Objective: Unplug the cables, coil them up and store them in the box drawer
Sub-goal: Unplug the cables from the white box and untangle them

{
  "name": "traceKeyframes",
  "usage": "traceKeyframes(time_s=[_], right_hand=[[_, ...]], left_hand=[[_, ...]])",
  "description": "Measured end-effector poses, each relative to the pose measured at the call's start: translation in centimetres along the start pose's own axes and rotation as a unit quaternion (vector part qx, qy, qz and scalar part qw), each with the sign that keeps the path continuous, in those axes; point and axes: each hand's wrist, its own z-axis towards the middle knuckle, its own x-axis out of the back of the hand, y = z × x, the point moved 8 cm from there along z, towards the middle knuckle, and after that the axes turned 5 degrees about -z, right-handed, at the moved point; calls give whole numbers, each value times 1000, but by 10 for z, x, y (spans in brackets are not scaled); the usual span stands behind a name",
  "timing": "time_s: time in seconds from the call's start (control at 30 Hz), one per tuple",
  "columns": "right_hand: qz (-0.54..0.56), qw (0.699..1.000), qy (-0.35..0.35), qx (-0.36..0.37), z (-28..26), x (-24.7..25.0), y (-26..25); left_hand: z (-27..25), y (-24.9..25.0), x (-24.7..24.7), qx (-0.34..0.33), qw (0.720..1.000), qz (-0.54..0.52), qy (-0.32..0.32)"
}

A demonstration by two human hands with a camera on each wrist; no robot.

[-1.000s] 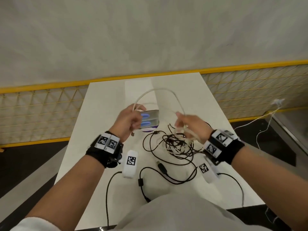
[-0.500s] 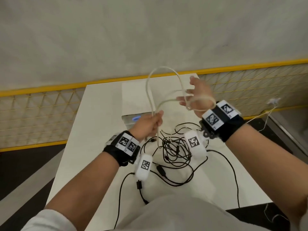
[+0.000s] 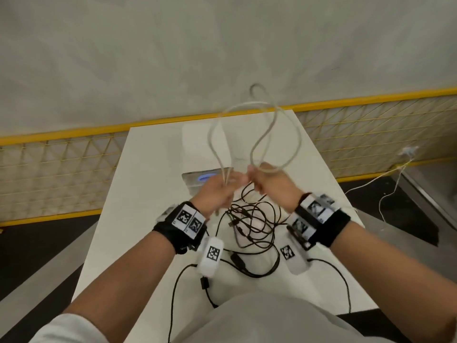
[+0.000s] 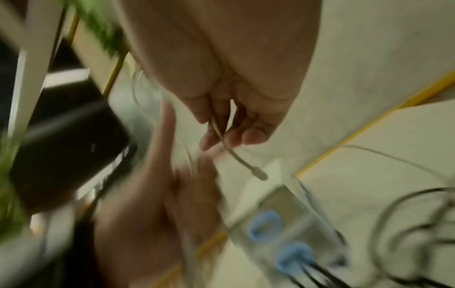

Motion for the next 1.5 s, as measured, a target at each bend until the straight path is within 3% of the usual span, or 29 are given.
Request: traceKeyframes(time_s=[0.07, 0.13, 0.2, 0.23, 0.3, 0.37, 0.43, 0.5, 0.57, 0.6, 0.67, 0.7, 0.77, 0.8, 0.87, 0.9, 0.97, 1.03, 1.13, 1.3, 1.43, 1.5], right_hand=[[224, 974, 7, 19, 4, 20, -35], [388, 921, 19, 26, 6, 42, -68], [438, 895, 69, 46, 8, 75, -92], [416, 903, 94, 57, 8, 92, -99], [294, 948, 114, 52, 6, 118, -99], [90, 994, 67, 4, 1, 122, -79], [-100, 992, -1, -70, -9, 128, -44], [-271, 951, 8, -148, -25, 173, -2], [-388, 890, 102, -215, -39, 251, 41], [-393, 868, 146, -267, -46, 290, 66], [-434, 823, 123, -346, -45, 345, 131], [-457, 810, 112, -350, -44, 349, 146], [-501, 801, 101, -311, -45, 297, 121], [-494, 831, 77, -243, -37, 254, 99], [-369, 923, 56, -91, -23, 165, 48], [-302, 952, 29, -33, -19, 122, 23], [-246, 965, -81, 36, -15, 50, -9], [-218, 960, -166, 51, -11, 4, -19], [-187, 966, -177, 31, -5, 8, -8], [-108, 969, -214, -53, -11, 65, 32], [-219, 951, -203, -84, -5, 106, 54], [-325, 933, -139, -76, 4, 133, 64]], left_hand=[[-6, -25, -19, 38, 996, 58, -49], [-8, -49, -27, 87, 994, 55, -22], [-8, -66, -23, 111, 992, 52, 28], [-7, -69, -19, 112, 991, 58, 39], [-6, -66, -9, 102, 993, 37, 43], [-5, -55, 3, 94, 994, -44, 38], [-5, -38, 26, 75, 989, -114, 54], [-10, -20, 54, 61, 986, -121, 92], [-17, -1, 72, 54, 988, -89, 113], [-18, 3, 76, 58, 990, -63, 114], [-16, 10, 70, 71, 993, -7, 96], [-14, 12, 62, 66, 995, 13, 76], [-8, 19, 41, 28, 998, 56, 26], [-6, 25, 29, 1, 995, 98, 3], [-4, 36, 7, -50, 979, 194, -36], [-5, 40, -4, -72, 969, 230, -52], [-6, 46, -17, -100, 955, 268, -75], [-12, 53, -16, -109, 956, 262, -80], [-21, 64, 14, -121, 956, 259, -62], [-37, 42, 42, -59, 956, 278, -66], [-36, 35, 26, -56, 962, 259, -61], [-32, 36, 25, -59, 967, 244, -51]])
